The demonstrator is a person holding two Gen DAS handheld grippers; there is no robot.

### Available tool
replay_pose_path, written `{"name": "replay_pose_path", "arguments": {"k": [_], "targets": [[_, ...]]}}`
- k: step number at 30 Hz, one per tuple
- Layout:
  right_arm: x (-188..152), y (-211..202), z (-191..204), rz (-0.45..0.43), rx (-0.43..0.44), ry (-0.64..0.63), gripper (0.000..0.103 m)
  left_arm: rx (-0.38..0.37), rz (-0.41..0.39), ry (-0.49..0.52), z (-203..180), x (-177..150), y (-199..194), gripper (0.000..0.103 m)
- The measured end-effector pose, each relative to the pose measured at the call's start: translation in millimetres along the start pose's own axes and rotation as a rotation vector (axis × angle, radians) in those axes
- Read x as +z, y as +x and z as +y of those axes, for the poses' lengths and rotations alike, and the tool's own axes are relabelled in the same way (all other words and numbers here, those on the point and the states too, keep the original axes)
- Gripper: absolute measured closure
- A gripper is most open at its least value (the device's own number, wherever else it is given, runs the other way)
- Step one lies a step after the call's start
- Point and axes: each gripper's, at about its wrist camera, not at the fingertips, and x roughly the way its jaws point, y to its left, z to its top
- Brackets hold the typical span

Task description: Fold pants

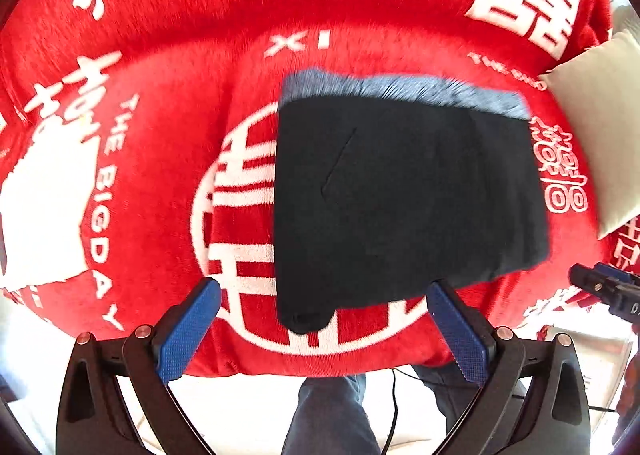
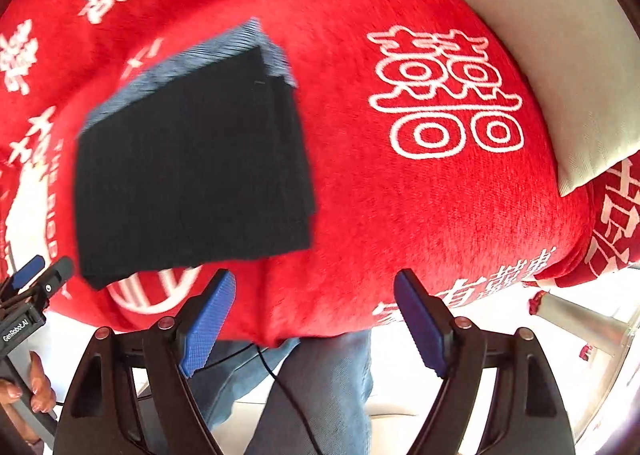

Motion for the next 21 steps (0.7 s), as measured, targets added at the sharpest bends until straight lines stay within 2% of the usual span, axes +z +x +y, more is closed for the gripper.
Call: {"name": "replay_pose_path", "arguments": {"k": [3, 4, 8, 14, 21], "targets": [[-5.3, -17.5, 14.7, -0.025, 0.037, -0.008, 0.010, 0.011, -0.013, 0.003, -6.0, 0.1, -21.5, 0.000], [-5.8, -22.8, 20.0, -0.035, 0.053, -0.006, 0.001, 0.014, -0.012, 0.004, -6.9, 0.9, -25.4, 0.000], [-7.2, -34.3, 40.8, -0.060, 0.082, 0.003, 0.000, 0.026, -0.009, 0.003, -10.5, -0.6, -39.3, 0.000], [-9.4, -46.4, 61.8, -0.054, -0.001, -0.050, 0.000, 0.081, -0.020, -0.003, -8.9, -5.5, -49.8, 0.000], [-6.2, -52.8, 69.8, -0.042, -0.027, -0.071, 0.000, 0.110, -0.003, -0.039, -1.2, -8.1, -55.0, 0.000]]}}
